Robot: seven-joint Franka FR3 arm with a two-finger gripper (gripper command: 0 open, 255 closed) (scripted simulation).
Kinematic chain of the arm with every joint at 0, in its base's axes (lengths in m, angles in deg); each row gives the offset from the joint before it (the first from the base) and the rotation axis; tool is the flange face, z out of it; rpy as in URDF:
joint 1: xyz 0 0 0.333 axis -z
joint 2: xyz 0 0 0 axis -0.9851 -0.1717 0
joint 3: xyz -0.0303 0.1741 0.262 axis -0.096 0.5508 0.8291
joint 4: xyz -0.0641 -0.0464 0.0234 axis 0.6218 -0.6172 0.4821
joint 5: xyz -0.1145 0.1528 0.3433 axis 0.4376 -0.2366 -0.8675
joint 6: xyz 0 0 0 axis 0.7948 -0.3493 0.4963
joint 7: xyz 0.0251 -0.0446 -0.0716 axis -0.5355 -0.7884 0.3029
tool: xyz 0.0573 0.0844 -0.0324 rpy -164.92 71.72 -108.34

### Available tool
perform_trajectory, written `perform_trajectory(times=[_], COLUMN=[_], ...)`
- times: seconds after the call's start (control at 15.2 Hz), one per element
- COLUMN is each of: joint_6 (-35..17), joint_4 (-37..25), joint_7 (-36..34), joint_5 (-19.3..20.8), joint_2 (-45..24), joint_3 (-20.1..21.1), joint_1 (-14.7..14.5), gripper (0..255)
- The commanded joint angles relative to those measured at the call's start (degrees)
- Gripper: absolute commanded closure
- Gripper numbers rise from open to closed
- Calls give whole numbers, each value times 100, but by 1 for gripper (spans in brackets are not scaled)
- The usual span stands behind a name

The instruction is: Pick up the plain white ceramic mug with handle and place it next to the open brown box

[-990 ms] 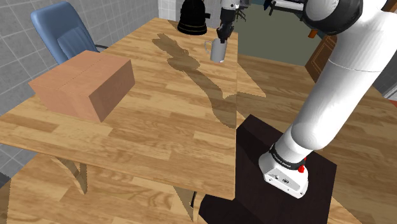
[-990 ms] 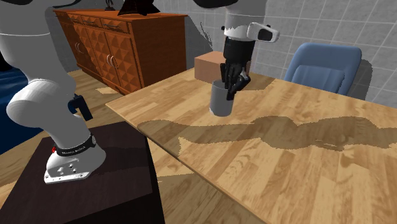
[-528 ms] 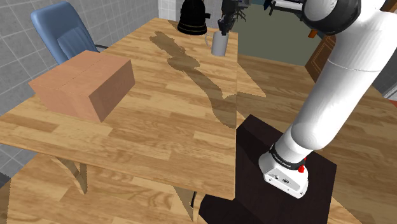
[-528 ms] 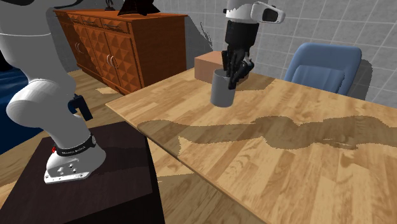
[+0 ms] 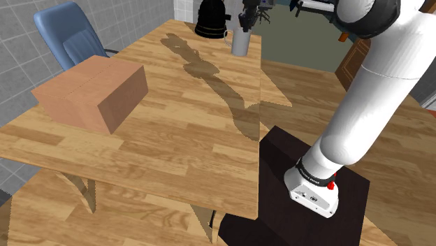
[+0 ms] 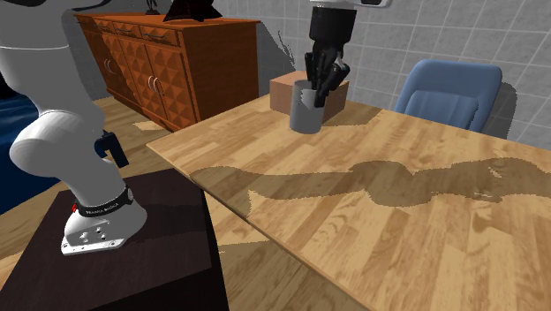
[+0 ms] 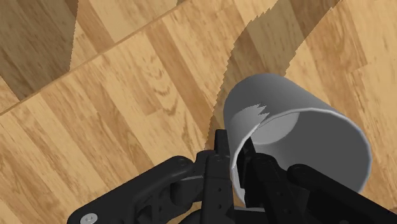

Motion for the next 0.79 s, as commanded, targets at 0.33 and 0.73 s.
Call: perform_trajectory(times=[0.33,0.73], joint_6=[-84,-126], joint_4=[486,677], joint_7=[-932,-1748], joint_5=[99,103], joint_2=[426,587], joint_3=[393,771], joint_1=[-545,-984], gripper=[255,255])
